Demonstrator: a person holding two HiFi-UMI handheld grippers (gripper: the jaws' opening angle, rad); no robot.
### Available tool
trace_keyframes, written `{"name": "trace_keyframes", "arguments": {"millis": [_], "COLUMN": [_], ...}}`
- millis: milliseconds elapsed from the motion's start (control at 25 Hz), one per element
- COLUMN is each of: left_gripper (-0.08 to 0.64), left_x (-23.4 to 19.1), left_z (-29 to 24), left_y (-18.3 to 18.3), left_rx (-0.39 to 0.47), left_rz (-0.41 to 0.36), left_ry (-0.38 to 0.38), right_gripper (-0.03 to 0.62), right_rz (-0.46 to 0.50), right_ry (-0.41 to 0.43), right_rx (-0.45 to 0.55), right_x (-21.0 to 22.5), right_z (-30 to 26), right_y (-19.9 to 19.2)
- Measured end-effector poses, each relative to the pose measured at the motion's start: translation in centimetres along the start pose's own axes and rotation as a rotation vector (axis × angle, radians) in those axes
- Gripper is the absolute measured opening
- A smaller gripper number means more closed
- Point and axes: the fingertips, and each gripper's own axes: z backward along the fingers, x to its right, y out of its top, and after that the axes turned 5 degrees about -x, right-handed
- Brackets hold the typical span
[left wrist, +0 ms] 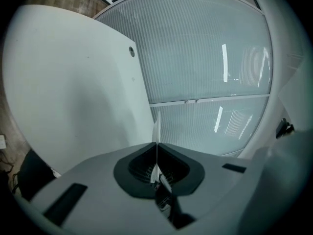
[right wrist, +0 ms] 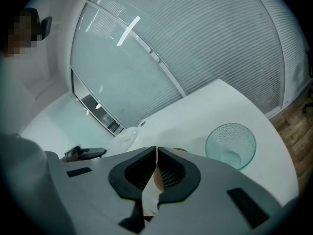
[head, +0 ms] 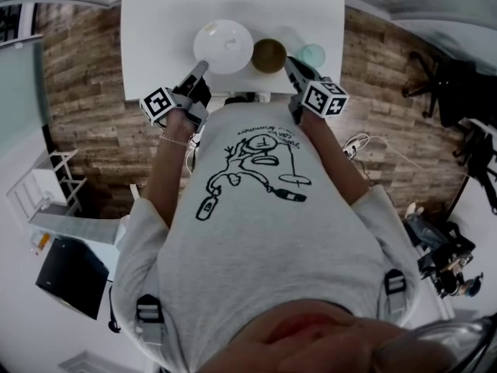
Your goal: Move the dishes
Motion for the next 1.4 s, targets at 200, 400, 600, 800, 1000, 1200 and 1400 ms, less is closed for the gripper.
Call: {"name": "trace_keyframes", "arguments": {"millis": [200, 400, 600, 800, 1000, 1200, 1400], "left_gripper": [0.009, 0.009, 0.009, 0.009, 0.009, 0.009, 0.009], "left_x": [-1.8, -3.4, -4.7, -6.0, -7.7, -8.8, -10.2], "left_z": [-0.2, -0.2, -0.3, -0.6, -0.6, -0.7, -1.0], "left_y": [-0.4, -0.6, -0.5, -0.3, -0.2, -0.1, 0.0], "left_rx": [0.001, -0.006, -0.007, -0.003, 0.004, 0.018, 0.033], "left_rz": [-0.008, -0.008, -0.009, 0.004, 0.024, 0.046, 0.063], "left_ry": [0.033, 0.049, 0.066, 0.059, 0.061, 0.033, 0.045], "right_gripper": [0.035, 0.035, 0.035, 0.035, 0.035, 0.035, 0.035], "right_rz": [0.037, 0.092, 0.131, 0.159, 0.159, 0.164, 0.157], "right_ry": [0.06, 0.101, 0.134, 0.149, 0.154, 0.15, 0.143], "right_rx": [0.017, 0.034, 0.052, 0.06, 0.059, 0.052, 0.053], "right_x": [-1.5, -3.3, -5.0, -6.0, -6.2, -6.1, -5.7], "right_z": [0.5, 1.0, 1.5, 1.8, 2.0, 2.3, 2.5], "right_y": [0.4, 1.0, 1.8, 2.2, 2.0, 1.6, 1.6]}}
